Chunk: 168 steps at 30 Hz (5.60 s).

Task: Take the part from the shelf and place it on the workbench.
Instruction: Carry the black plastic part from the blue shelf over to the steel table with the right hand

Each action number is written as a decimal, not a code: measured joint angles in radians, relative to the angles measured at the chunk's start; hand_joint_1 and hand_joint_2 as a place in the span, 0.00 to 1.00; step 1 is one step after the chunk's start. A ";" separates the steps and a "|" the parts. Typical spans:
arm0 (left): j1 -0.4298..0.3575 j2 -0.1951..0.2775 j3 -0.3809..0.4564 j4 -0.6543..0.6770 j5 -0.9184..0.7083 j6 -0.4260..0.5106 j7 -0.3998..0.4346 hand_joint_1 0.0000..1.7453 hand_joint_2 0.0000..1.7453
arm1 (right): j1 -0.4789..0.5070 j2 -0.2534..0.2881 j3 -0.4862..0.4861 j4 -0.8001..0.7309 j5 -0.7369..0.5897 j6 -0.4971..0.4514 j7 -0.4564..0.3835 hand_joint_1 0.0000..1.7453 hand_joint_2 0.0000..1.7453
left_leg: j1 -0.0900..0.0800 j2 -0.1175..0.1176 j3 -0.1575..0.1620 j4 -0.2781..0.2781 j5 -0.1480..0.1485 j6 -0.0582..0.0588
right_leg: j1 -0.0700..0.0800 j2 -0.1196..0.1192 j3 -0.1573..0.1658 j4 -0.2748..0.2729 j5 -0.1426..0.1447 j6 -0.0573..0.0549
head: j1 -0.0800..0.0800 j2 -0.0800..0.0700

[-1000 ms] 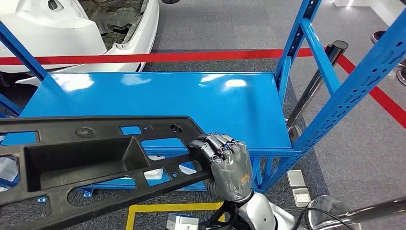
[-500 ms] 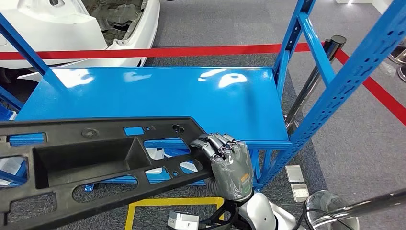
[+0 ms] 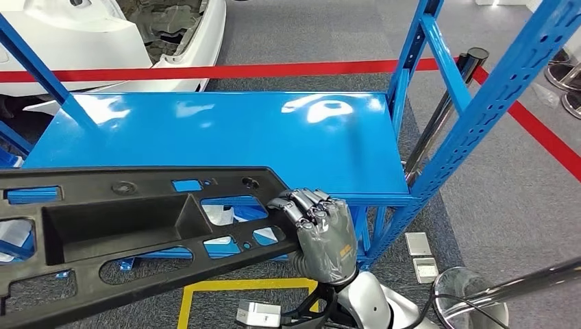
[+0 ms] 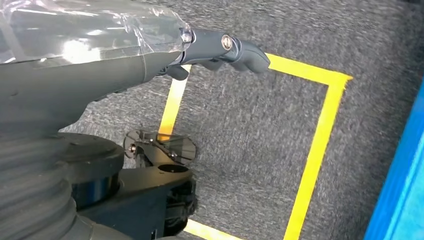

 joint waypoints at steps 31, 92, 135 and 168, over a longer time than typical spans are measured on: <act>0.002 0.000 0.000 0.000 0.000 0.010 -0.010 0.00 1.00 | -0.013 0.005 0.008 0.011 -0.101 0.000 -0.062 1.00 1.00 | 0.004 0.001 0.014 -0.014 0.000 -0.003 | -0.001 -0.001 0.000 -0.008 0.008 0.002 | 0.001 0.000; -0.002 0.001 0.001 0.000 0.005 0.016 -0.006 0.00 1.00 | 0.005 0.073 -0.067 0.012 -0.205 0.000 -0.113 1.00 1.00 | 0.001 0.002 0.056 -0.019 -0.039 -0.009 | -0.002 -0.003 -0.039 0.003 0.037 -0.003 | 0.003 0.000; 0.006 0.001 0.001 0.000 0.008 0.025 -0.022 0.00 1.00 | 0.029 0.073 -0.066 0.014 -0.188 0.000 -0.084 1.00 1.00 | 0.006 0.013 -0.032 -0.007 0.027 0.023 | -0.001 0.001 0.041 0.057 -0.061 0.015 | 0.023 0.000; 0.007 0.001 0.002 0.000 0.000 0.025 -0.020 0.00 1.00 | 0.047 0.072 -0.075 0.012 -0.154 0.000 -0.052 1.00 1.00 | 0.008 0.011 -0.050 0.030 0.014 0.002 | -0.002 0.003 0.033 0.025 -0.050 0.015 | 0.026 0.000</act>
